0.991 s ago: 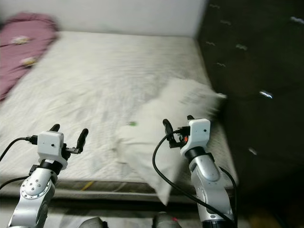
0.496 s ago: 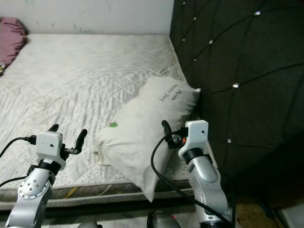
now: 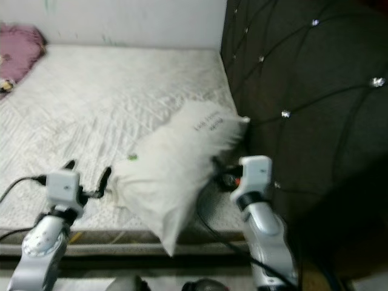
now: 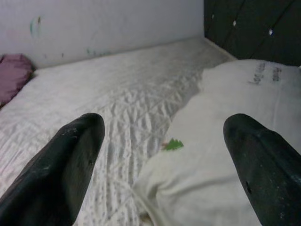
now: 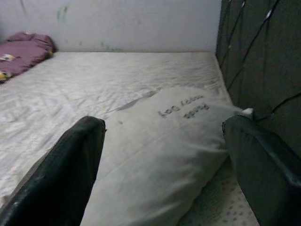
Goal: Clean up the room
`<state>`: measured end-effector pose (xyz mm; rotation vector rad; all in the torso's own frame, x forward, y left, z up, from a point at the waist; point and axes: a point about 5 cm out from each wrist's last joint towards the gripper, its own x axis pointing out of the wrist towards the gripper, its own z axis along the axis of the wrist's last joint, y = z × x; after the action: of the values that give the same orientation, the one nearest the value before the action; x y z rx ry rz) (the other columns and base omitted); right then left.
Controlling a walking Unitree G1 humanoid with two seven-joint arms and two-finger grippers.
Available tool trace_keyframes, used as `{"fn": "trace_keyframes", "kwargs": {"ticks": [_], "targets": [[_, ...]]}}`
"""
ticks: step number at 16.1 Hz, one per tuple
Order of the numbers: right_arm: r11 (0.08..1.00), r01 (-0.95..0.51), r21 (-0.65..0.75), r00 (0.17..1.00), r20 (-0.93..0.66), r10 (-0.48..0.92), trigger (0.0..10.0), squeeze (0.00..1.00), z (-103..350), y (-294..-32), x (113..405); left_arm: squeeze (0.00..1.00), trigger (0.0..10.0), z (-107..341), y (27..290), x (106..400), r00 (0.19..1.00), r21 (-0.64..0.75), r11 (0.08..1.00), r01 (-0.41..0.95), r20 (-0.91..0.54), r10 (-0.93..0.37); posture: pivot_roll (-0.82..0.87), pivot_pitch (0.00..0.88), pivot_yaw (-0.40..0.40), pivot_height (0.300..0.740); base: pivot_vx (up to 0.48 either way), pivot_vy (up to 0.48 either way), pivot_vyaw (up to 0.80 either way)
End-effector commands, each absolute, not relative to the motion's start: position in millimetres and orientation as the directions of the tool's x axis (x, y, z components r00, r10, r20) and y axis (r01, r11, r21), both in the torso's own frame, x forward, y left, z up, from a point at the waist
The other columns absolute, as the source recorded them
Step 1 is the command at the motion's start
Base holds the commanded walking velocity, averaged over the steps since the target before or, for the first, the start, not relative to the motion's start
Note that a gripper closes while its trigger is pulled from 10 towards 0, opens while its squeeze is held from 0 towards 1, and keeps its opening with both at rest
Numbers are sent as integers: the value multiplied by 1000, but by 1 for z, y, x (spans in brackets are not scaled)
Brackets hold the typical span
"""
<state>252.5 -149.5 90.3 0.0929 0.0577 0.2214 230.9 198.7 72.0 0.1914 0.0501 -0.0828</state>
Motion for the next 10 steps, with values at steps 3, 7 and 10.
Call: {"fn": "trace_keyframes", "kwargs": {"ticks": [3,7,10], "targets": [[977,-198,85,979,-35,202,10000,0,92,-155,252,0,10000,70,202,229,997,150,988,45,-66,-35,-36,1,1,740,0,0,0],[984,-166,62,986,-14,167,10000,0,97,-163,253,0,10000,76,202,233,999,172,985,32,-39,-25,-35,0,-13,740,0,0,0],[987,-154,39,988,-10,155,10000,0,99,-167,250,0,10000,82,200,231,999,164,986,39,-24,-35,-36,1,-11,740,0,0,0]]}}
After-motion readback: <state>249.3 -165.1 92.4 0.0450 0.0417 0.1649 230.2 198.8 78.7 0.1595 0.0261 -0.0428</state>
